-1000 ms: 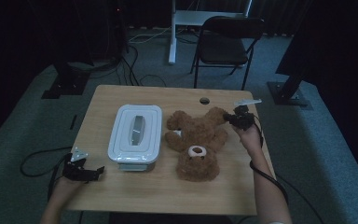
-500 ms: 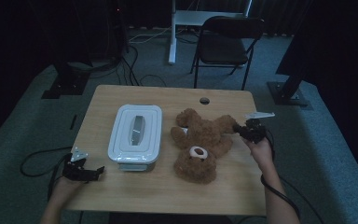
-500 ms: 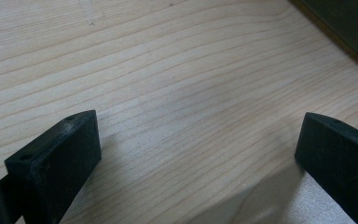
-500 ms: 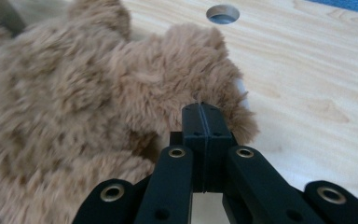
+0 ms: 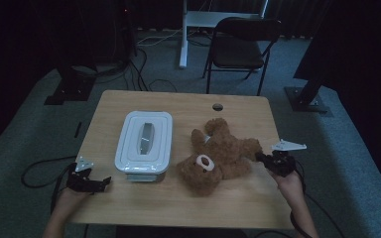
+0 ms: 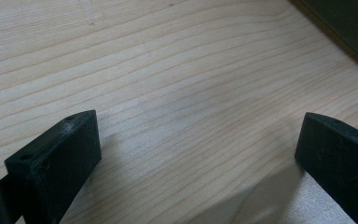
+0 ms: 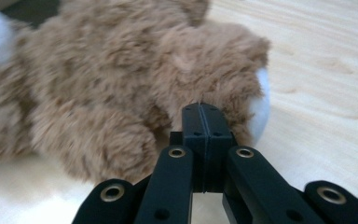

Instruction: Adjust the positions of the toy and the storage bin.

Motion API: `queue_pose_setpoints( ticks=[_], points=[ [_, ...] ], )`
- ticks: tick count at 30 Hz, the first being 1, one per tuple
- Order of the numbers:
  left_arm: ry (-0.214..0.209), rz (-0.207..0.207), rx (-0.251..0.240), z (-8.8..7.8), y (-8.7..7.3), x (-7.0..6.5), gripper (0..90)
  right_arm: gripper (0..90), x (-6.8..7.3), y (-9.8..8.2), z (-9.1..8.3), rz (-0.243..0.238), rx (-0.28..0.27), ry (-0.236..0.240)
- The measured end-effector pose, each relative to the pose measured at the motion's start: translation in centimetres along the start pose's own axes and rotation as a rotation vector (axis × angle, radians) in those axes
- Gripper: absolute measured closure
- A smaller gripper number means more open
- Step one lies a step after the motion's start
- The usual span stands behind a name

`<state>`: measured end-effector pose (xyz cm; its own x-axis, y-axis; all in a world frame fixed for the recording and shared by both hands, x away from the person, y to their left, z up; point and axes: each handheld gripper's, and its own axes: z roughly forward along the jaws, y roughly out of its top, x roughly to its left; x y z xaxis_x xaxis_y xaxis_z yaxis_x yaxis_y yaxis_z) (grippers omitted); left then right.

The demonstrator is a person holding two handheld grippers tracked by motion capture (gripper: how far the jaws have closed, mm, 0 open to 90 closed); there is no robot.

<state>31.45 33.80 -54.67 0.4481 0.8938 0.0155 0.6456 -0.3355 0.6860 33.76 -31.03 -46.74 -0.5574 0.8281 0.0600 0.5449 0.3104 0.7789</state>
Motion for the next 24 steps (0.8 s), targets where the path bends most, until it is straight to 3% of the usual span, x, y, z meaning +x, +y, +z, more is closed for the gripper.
queue_pose_setpoints(
  ticks=[5, 10, 12, 14, 19, 22, 24],
  points=[
    [0.000, 0.000, 0.000, 0.0, 0.0, 0.0, 0.6, 90.0, 1.6, -1.8, -1.7, -0.008, 0.000, 0.004],
    [0.000, 0.000, 0.000, 0.0, 0.0, 0.0, 0.6, 90.0, 3.1, -3.2, -2.5, -0.018, 0.020, 0.038],
    [0.000, 0.000, -0.001, 0.0, 0.0, 0.0, 0.6, 90.0, 4.2, -3.8, -2.9, -0.027, 0.024, 0.084],
    [0.000, 0.000, -0.001, 0.0, 0.0, 0.0, 0.6, 90.0, 4.7, -4.1, -3.3, 0.006, -0.002, 0.149],
    [0.000, 0.001, 0.000, 0.0, 0.0, 0.0, 0.6, 90.0, 6.0, -4.1, -3.4, 0.003, 0.004, 0.214],
    [0.000, 0.001, 0.000, 0.0, 0.0, 0.0, 0.6, 90.0, 6.0, -4.0, -3.3, -0.001, 0.010, 0.196],
    [0.000, 0.000, -0.002, 0.0, 0.0, 0.0, 0.6, 85.8, 4.9, -3.6, -3.7, 0.058, -0.031, 0.196]
  ],
)
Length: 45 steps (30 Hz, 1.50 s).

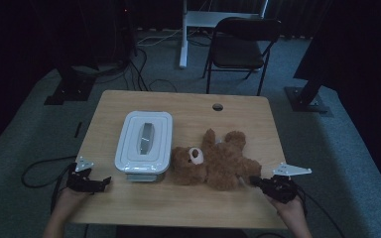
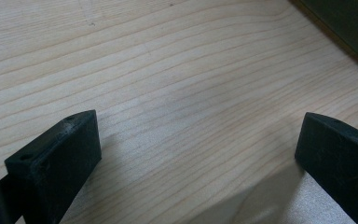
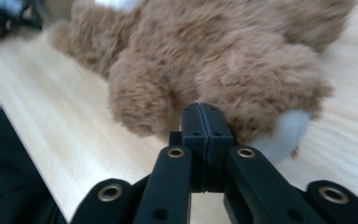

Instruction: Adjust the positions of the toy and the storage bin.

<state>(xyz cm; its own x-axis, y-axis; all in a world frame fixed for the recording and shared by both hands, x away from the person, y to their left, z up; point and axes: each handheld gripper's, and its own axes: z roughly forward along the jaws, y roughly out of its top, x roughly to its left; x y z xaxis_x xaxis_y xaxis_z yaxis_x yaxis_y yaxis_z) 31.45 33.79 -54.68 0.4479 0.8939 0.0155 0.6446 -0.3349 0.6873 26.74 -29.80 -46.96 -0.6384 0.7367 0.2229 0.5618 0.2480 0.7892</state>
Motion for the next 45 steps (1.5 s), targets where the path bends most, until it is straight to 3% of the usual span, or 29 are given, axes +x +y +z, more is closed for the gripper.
queue_pose_setpoints(
  ticks=[2, 4, 7, 10, 11, 16, 21, 23, 28, 34, 37, 39, 41, 44, 45],
  points=[
    [0.000, 0.000, 0.000, 0.0, 0.0, 0.0, 0.6, 67.0, -0.7, 0.6, -0.7, 0.031, -0.049, 0.051],
    [0.000, 0.000, 0.001, 0.0, 0.0, 0.0, 0.6, 52.6, -1.0, 1.5, -1.1, 0.024, -0.067, 0.048],
    [0.000, 0.000, 0.002, 0.0, 0.0, 0.0, 0.6, 39.9, -1.6, 3.2, -1.2, 0.013, -0.097, 0.037],
    [0.000, 0.000, 0.002, 0.0, 0.0, 0.0, 0.6, 31.1, -2.3, 4.9, -0.2, -0.013, -0.085, 0.043],
    [0.000, 0.000, 0.002, 0.0, 0.0, 0.0, 0.6, 30.9, -2.4, 5.6, 0.4, -0.046, -0.084, 0.019],
    [0.000, 0.000, 0.002, 0.0, 0.0, 0.0, 0.6, 31.1, -2.6, 8.4, 3.5, -0.115, -0.052, 0.097],
    [0.000, 0.000, 0.002, 0.0, 0.0, 0.0, 0.6, 31.7, -2.7, 10.9, 7.0, -0.117, 0.002, 0.183],
    [0.000, 0.000, 0.002, 0.0, 0.0, 0.0, 0.6, 31.8, -2.5, 11.2, 8.4, -0.129, 0.038, 0.196],
    [0.000, 0.000, 0.002, 0.0, 0.0, 0.0, 0.6, 31.0, -2.5, 10.6, 10.7, -0.167, 0.163, 0.143],
    [0.000, 0.000, 0.002, 0.0, 0.0, 0.0, 0.6, 28.1, -2.5, 9.7, 11.4, -0.174, 0.216, 0.152],
    [0.000, 0.000, 0.002, 0.0, 0.0, 0.0, 0.6, 27.4, -1.9, 9.2, 12.3, -0.204, 0.291, 0.142],
    [0.000, 0.000, 0.002, 0.0, 0.0, 0.0, 0.6, 26.7, -1.7, 9.0, 12.4, -0.213, 0.299, 0.144],
    [0.000, 0.000, 0.002, 0.0, 0.0, 0.0, 0.6, 32.3, -1.2, 8.4, 13.0, -0.235, 0.312, 0.104],
    [0.000, 0.000, 0.002, 0.0, 0.0, 0.0, 0.6, 39.2, -0.8, 8.2, 13.2, -0.247, 0.311, 0.080],
    [0.000, 0.000, 0.002, 0.0, 0.0, 0.0, 0.6, 46.9, -0.5, 8.1, 13.3, -0.249, 0.300, 0.061]
  ],
)
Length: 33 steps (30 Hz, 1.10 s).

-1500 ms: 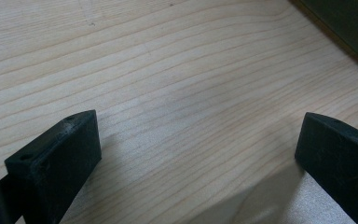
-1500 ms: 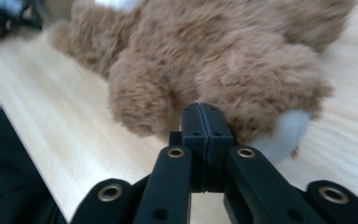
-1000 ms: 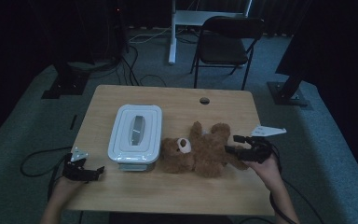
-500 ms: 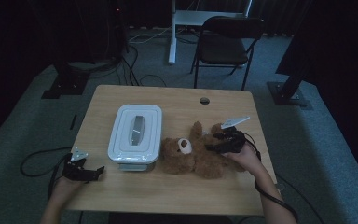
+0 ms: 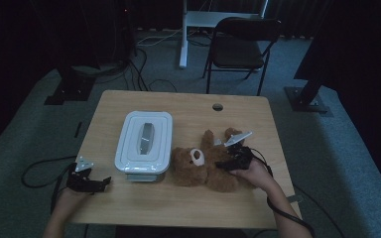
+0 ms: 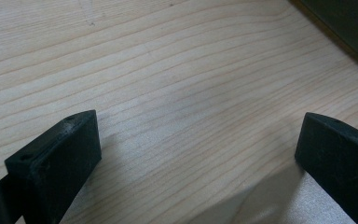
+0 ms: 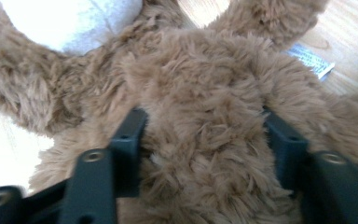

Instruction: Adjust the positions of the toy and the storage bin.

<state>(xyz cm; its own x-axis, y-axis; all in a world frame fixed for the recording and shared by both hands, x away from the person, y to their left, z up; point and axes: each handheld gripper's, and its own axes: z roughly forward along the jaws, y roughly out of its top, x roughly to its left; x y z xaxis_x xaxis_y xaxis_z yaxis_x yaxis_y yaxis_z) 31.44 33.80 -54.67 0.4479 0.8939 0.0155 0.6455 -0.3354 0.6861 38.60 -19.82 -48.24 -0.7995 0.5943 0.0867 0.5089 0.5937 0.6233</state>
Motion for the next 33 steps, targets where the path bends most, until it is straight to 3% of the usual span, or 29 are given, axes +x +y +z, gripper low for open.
queue_pose_setpoints(
  ticks=[1, 2, 5, 8, 11, 13, 15, 17, 21, 22, 23, 26, 27, 28, 29, 32, 33],
  points=[
    [0.000, 0.000, 0.000, 0.0, 0.0, 0.0, 0.6, 46.9, 0.0, 0.0, 0.0, 0.000, 0.000, 0.000],
    [0.000, 0.000, 0.000, 0.0, 0.0, 0.0, 0.6, 54.6, 0.1, 0.0, -0.2, -0.010, -0.005, -0.003],
    [0.000, 0.000, 0.000, 0.0, 0.0, 0.0, 0.6, 60.8, 0.3, -0.1, -0.3, -0.010, -0.023, -0.011],
    [0.000, 0.000, 0.000, 0.0, 0.0, 0.0, 0.6, 67.9, 0.2, -0.3, -0.9, 0.022, -0.079, -0.017],
    [0.000, 0.000, 0.000, 0.0, 0.0, 0.0, 0.6, 72.7, -0.8, 0.3, -2.0, 0.109, -0.146, -0.042],
    [0.000, 0.000, 0.000, 0.0, 0.0, 0.0, 0.6, 73.9, -1.0, 0.5, -2.2, 0.124, -0.156, -0.060],
    [0.000, 0.000, 0.000, 0.0, 0.0, 0.0, 0.6, 76.0, -2.4, 1.3, -2.7, 0.217, -0.203, -0.109],
    [0.000, 0.000, 0.000, 0.0, 0.0, 0.0, 0.6, 76.1, -2.9, 1.4, -2.8, 0.244, -0.217, -0.110],
    [0.000, 0.000, 0.000, 0.0, 0.0, 0.0, 0.6, 76.5, -4.6, 2.3, -3.7, 0.346, -0.269, -0.215],
    [0.000, 0.000, 0.000, 0.0, 0.0, 0.0, 0.6, 76.5, -4.8, 2.4, -3.9, 0.366, -0.274, -0.237],
    [0.000, 0.000, 0.000, 0.0, 0.0, 0.0, 0.6, 76.4, -5.3, 2.3, -3.7, 0.424, -0.279, -0.257],
    [0.000, 0.000, 0.000, 0.0, 0.0, 0.0, 0.6, 76.2, -5.6, 1.9, -2.8, 0.437, -0.240, -0.272],
    [0.000, 0.000, 0.000, 0.0, 0.0, 0.0, 0.6, 74.6, -5.6, 1.9, -2.8, 0.437, -0.240, -0.272],
    [0.000, 0.000, 0.000, 0.0, 0.0, 0.0, 0.6, 67.4, -6.0, 1.3, -1.8, 0.447, -0.235, -0.246],
    [0.000, 0.000, 0.000, 0.0, 0.0, 0.0, 0.6, 50.6, -5.8, 1.3, -2.2, 0.439, -0.267, -0.258],
    [0.000, 0.000, 0.000, 0.0, 0.0, 0.0, 0.6, 42.8, -5.7, 1.4, -2.8, 0.423, -0.265, -0.256],
    [0.000, 0.000, 0.000, 0.0, 0.0, 0.0, 0.6, 31.2, -5.5, 1.5, -3.6, 0.401, -0.241, -0.256]
  ],
)
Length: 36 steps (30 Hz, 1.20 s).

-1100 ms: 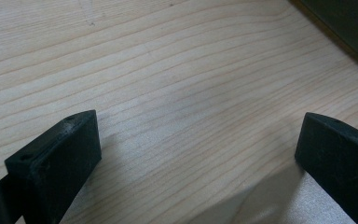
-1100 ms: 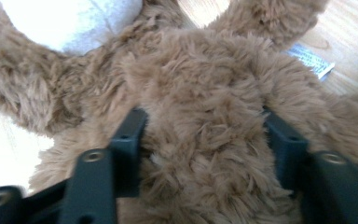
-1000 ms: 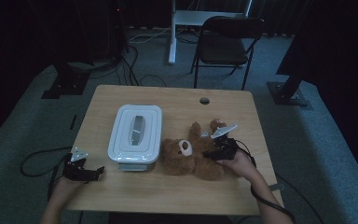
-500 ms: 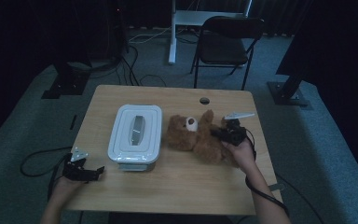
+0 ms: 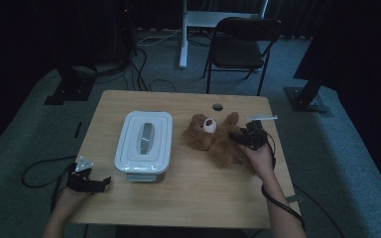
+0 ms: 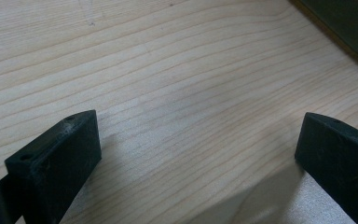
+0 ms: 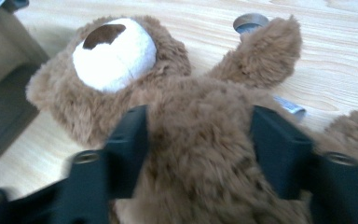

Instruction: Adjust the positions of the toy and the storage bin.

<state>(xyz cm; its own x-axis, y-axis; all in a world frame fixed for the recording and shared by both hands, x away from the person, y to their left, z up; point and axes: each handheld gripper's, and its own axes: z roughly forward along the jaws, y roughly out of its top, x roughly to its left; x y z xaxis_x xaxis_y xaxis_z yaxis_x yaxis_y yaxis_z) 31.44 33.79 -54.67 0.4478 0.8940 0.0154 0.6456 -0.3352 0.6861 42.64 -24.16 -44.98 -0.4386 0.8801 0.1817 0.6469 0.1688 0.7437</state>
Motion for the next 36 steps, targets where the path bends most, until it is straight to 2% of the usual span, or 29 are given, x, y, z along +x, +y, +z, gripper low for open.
queue_pose_setpoints(
  ticks=[1, 3, 5, 6, 7, 9, 10, 11, 12, 13, 15, 16, 17, 18, 20, 21, 23, 24, 27, 30, 34, 36],
  points=[
    [0.000, 0.000, 0.000, 0.0, 0.0, 0.0, 0.6, 27.5, 0.0, 0.0, -0.4, -0.010, 0.012, -0.008],
    [0.000, 0.000, 0.000, 0.0, 0.0, 0.0, 0.6, 27.1, 0.0, -0.4, -1.6, -0.019, 0.001, -0.037],
    [0.000, 0.000, 0.000, 0.0, 0.0, 0.0, 0.6, 27.0, -0.2, -0.8, -2.2, -0.016, -0.004, -0.028],
    [0.000, 0.000, 0.000, 0.0, 0.0, 0.0, 0.6, 27.1, -0.5, -1.8, -3.6, -0.015, -0.017, -0.039],
    [0.000, 0.000, 0.000, 0.0, 0.0, 0.0, 0.6, 27.1, -0.8, -2.5, -4.1, -0.014, -0.017, -0.044],
    [0.000, 0.000, 0.000, 0.0, 0.0, 0.0, 0.6, 27.2, -1.1, -3.1, -4.5, -0.012, -0.005, -0.052],
    [0.000, 0.000, 0.000, 0.0, 0.0, 0.0, 0.6, 29.2, -1.7, -4.4, -5.3, -0.005, 0.011, -0.072],
    [0.000, 0.000, 0.000, 0.0, 0.0, 0.0, 0.6, 29.2, -1.7, -4.4, -5.3, -0.005, 0.011, -0.072],
    [0.000, 0.000, 0.000, 0.0, 0.0, 0.0, 0.6, 36.1, -2.3, -5.6, -5.6, 0.011, 0.038, -0.047],
    [0.000, 0.000, 0.000, 0.0, 0.0, 0.0, 0.6, 41.0, -2.5, -6.1, -5.6, 0.006, 0.067, -0.038],
    [0.000, 0.000, 0.000, 0.0, 0.0, 0.0, 0.6, 44.1, -2.6, -6.6, -5.4, -0.003, 0.087, -0.025],
    [0.000, 0.000, 0.000, 0.0, 0.0, 0.0, 0.6, 47.6, -2.6, -7.0, -5.3, -0.001, 0.105, -0.001],
    [0.000, 0.000, 0.000, 0.0, 0.0, 0.0, 0.6, 55.0, -2.5, -7.3, -5.1, -0.004, 0.121, 0.017],
    [0.000, 0.000, 0.000, 0.0, 0.0, 0.0, 0.6, 65.0, -2.0, -7.7, -4.7, -0.041, 0.146, 0.022],
    [0.000, 0.000, 0.000, 0.0, 0.0, 0.0, 0.6, 74.5, -1.3, -7.9, -4.4, -0.059, 0.157, 0.033],
    [0.000, 0.000, 0.000, 0.0, 0.0, 0.0, 0.6, 74.5, -0.8, -7.9, -4.2, -0.076, 0.171, 0.042],
    [0.000, 0.000, 0.000, 0.0, 0.0, 0.0, 0.6, 76.9, -0.8, -7.9, -4.2, -0.076, 0.171, 0.042],
    [0.000, 0.000, 0.000, 0.0, 0.0, 0.0, 0.6, 80.6, 0.5, -7.9, -3.9, -0.104, 0.186, 0.102],
    [0.000, 0.000, 0.000, 0.0, 0.0, 0.0, 0.6, 81.6, 1.6, -7.6, -3.8, -0.139, 0.185, 0.163],
    [0.000, 0.000, 0.000, 0.0, 0.0, 0.0, 0.6, 81.8, 3.3, -7.3, -3.6, -0.153, 0.170, 0.223],
    [0.000, 0.000, 0.000, 0.0, 0.0, 0.0, 0.6, 81.8, 5.5, -6.9, -2.9, -0.148, 0.159, 0.335],
    [0.000, 0.000, 0.000, 0.0, 0.0, 0.0, 0.6, 81.7, 6.2, -7.0, -2.4, -0.108, 0.149, 0.403]
  ],
)
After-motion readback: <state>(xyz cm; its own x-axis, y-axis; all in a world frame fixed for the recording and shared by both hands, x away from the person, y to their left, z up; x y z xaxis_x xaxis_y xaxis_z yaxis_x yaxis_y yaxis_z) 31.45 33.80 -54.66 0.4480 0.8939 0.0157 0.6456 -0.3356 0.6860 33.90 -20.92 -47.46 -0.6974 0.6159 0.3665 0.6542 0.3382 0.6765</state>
